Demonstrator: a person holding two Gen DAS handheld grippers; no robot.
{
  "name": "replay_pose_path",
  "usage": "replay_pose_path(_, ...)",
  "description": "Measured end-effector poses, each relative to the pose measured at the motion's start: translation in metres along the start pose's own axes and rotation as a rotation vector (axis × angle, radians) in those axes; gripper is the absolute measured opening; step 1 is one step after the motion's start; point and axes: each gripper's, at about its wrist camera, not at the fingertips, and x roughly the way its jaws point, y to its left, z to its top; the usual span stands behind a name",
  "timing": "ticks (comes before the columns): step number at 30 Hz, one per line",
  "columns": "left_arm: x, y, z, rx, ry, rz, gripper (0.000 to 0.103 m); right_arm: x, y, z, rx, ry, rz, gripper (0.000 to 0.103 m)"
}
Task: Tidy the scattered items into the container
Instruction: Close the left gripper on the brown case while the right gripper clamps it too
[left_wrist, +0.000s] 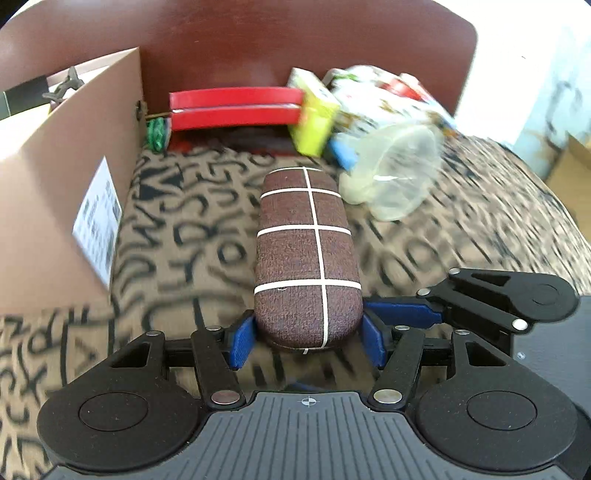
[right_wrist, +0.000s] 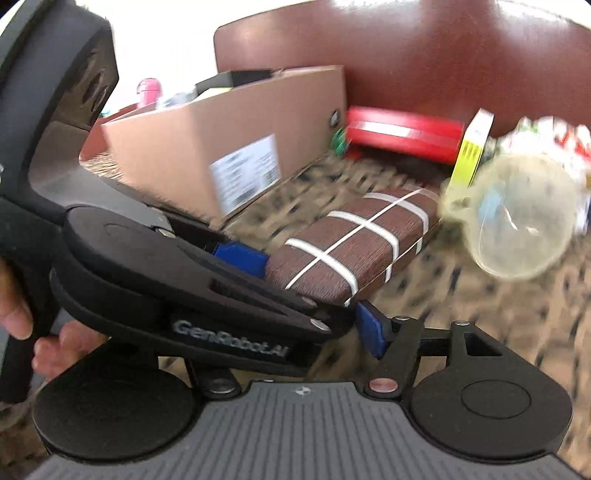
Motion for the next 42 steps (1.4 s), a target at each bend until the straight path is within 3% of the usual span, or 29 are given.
replay_pose_path(4, -0.020, -0.005, -0.008, 0.000, -0.018, 0.009, 0.082, -0.017, 0.009, -0.005, 0.042, -0.011, -0.062, 0.083)
replay_pose_path(11, -0.032, 0.010, 0.009, -0.022, -0.050, 0.013, 0.090, -0.012, 0.017, 0.007, 0.072, -0.035, -0.137, 0.088)
replay_pose_path(14, -0.025, 0.020, 0.014, -0.028, -0.017, 0.014, 0.090, 0.006, 0.023, 0.012, 0.066, -0.024, -0.165, 0.090)
replay_pose_path(16, -0.020, 0.029, 0.019, -0.085, 0.020, -0.023, 0.090, 0.017, 0.025, 0.013, 0.065, -0.020, -0.216, 0.091)
replay_pose_path(19, -0.018, 0.036, 0.021, -0.158, 0.036, -0.091, 0.090, 0.022, 0.020, 0.009, 0.067, -0.023, -0.262, 0.078)
replay_pose_path(26, 0.000, 0.012, 0.031, -0.129, 0.049, -0.109, 0.089, -0.007, 0.001, -0.008, 0.092, -0.015, -0.279, 0.063)
replay_pose_path(30, 0.020, 0.005, 0.039, -0.111, 0.056, -0.085, 0.086, -0.011, -0.003, -0.007, 0.091, -0.023, -0.279, 0.065)
replay_pose_path(32, 0.026, 0.009, 0.042, -0.130, 0.056, -0.086, 0.084, -0.009, -0.007, -0.006, 0.101, -0.032, -0.281, 0.071)
replay_pose_path(42, 0.034, 0.014, 0.050, -0.088, 0.071, -0.110, 0.082, 0.024, -0.019, 0.011, 0.095, -0.045, -0.304, 0.080)
